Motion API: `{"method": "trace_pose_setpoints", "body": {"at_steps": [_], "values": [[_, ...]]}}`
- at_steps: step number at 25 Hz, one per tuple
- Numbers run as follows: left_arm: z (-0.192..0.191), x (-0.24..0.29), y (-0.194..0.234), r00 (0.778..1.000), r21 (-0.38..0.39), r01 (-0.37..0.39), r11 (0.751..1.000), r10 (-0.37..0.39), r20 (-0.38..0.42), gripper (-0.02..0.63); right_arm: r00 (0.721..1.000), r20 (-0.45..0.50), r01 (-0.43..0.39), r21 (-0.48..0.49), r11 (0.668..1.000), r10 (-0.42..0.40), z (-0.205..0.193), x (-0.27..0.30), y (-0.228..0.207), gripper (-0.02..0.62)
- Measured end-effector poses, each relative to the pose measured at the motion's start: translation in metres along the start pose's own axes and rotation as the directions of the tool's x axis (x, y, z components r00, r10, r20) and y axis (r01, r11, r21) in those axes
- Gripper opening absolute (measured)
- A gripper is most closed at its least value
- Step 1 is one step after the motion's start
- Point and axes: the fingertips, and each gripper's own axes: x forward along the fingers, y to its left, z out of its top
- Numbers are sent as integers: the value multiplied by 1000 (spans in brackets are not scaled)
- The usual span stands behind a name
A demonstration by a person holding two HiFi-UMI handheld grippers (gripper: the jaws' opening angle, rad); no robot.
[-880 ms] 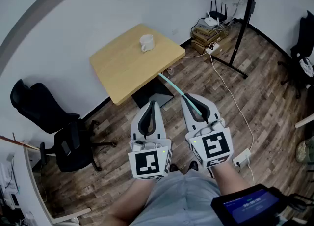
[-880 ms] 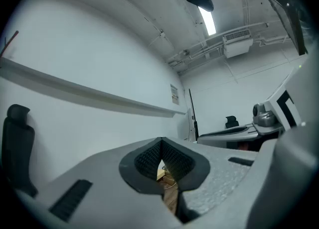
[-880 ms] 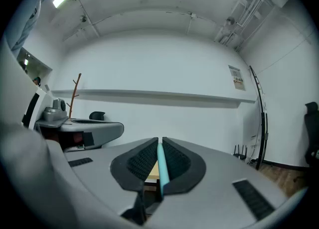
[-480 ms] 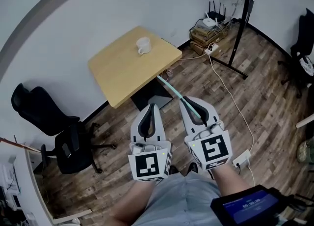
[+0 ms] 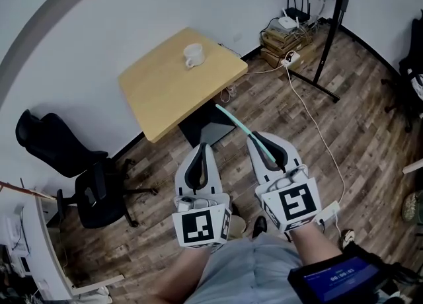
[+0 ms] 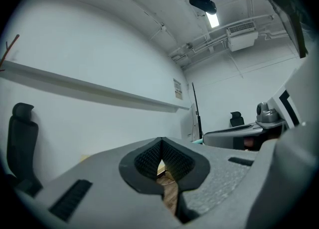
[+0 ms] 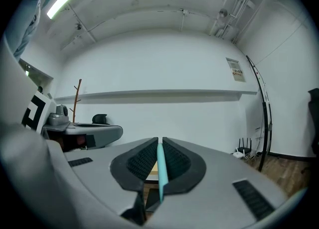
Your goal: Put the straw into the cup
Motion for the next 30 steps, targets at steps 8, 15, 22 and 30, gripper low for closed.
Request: {"method": "trace_pose_setpoints", "body": {"at_steps": [8, 15, 22, 30], "values": [[-25, 69, 35, 1000, -48, 4, 999, -5, -22, -3, 999, -45, -8, 0, 1000, 8, -21, 69, -23, 25], [-24, 147, 83, 999, -52, 30, 998, -30, -13, -3, 999, -50, 16, -13, 1000, -17, -12, 155, -45, 25], [-7, 198, 123, 997, -45, 59, 997, -57, 46, -3, 999, 1, 42, -43, 998, -42, 14, 217, -53, 25], [-13, 228, 141, 996, -46, 72, 996, -70, 53, -3, 999, 14, 53, -65, 996, -53, 17, 252, -60, 25]]}}
